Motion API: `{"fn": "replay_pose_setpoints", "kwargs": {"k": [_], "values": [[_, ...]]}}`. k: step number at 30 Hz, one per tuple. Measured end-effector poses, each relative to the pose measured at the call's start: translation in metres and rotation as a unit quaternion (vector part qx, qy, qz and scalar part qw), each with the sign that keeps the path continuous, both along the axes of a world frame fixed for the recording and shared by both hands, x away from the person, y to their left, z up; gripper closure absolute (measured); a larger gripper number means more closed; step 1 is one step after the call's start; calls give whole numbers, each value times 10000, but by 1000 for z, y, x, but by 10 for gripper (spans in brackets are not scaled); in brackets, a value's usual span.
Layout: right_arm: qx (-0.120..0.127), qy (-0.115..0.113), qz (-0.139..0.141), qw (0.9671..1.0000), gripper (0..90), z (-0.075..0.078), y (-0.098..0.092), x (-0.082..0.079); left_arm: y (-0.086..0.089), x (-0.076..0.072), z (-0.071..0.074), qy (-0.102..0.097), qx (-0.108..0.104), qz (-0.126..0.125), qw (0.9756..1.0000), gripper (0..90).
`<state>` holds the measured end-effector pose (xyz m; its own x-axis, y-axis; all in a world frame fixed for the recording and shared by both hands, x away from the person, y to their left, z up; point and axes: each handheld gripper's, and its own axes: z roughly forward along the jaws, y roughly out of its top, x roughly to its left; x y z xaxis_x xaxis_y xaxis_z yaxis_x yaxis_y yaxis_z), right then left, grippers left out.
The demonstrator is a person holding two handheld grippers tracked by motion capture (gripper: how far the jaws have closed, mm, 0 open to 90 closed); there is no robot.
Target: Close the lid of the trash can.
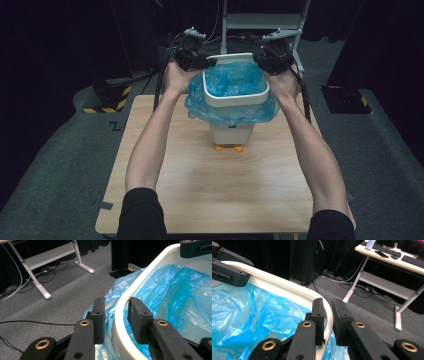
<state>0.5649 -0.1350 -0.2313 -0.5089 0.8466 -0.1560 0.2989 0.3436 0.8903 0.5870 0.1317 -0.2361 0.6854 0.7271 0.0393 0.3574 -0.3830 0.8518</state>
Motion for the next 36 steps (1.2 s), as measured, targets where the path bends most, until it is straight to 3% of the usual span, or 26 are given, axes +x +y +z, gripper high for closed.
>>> {"fn": "replay_pose_setpoints", "kwargs": {"k": [4, 9, 14, 18, 26, 36], "values": [[-1, -7, -40, 10000, 812, 0, 2, -1, 2, -5, 1, 12, -109, 54, 9999, 621], [-7, -17, -76, 10000, 814, 0, 3, -1, 1, -11, 4, -17, -93, 136, 9999, 608], [4, -35, -82, 10000, 814, 0, 2, -2, 0, -17, 5, -18, -56, 257, 9997, 672], [16, -29, -82, 10000, 814, 0, 2, -3, 3, -18, 4, 51, -186, 379, 9991, 711], [19, -37, -103, 9999, 815, 0, 3, -3, -6, -20, 4, -76, 17, 636, 9979, 757], [21, 11, -179, 9998, 818, 4, 1, -5, -8, -16, 14, -57, 149, 557, 9983, 761]]}}
